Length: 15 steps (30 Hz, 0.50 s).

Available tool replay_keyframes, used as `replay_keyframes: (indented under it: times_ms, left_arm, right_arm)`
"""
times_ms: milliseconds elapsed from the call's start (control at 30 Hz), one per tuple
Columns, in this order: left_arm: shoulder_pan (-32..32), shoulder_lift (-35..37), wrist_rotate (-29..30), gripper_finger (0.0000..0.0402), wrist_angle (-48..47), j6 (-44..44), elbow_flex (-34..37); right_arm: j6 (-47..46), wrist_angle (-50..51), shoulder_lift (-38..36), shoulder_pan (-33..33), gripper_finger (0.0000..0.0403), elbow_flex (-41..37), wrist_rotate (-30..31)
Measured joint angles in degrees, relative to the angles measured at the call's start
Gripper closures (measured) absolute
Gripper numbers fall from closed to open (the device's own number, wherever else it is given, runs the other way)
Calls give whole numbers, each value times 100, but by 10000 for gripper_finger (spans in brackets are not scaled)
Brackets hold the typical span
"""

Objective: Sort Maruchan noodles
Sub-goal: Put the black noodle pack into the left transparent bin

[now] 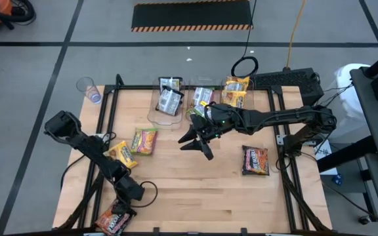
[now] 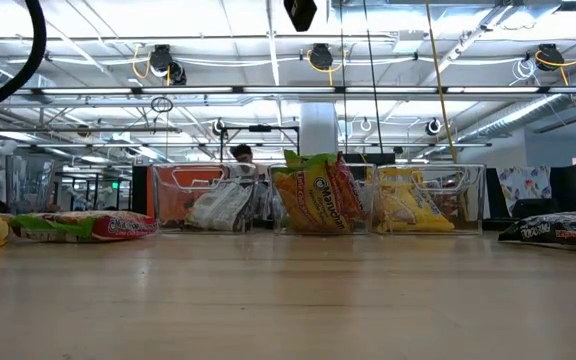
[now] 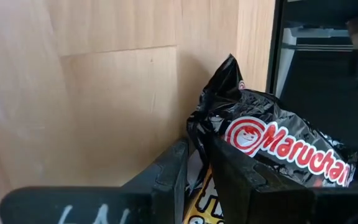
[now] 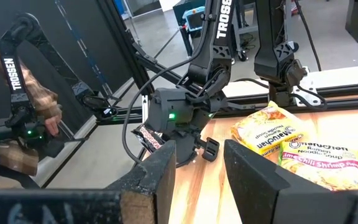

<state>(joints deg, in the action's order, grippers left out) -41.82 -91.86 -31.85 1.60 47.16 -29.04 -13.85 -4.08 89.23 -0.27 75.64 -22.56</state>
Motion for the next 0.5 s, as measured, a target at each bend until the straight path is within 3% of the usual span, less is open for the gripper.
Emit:
replay_keyframes:
  times_ms: [500]
  left_arm:
    - [-23, -8, -10, 321, 7, -54, 17]
  right_arm:
    - [2, -39, 0, 0, 273, 0, 0]
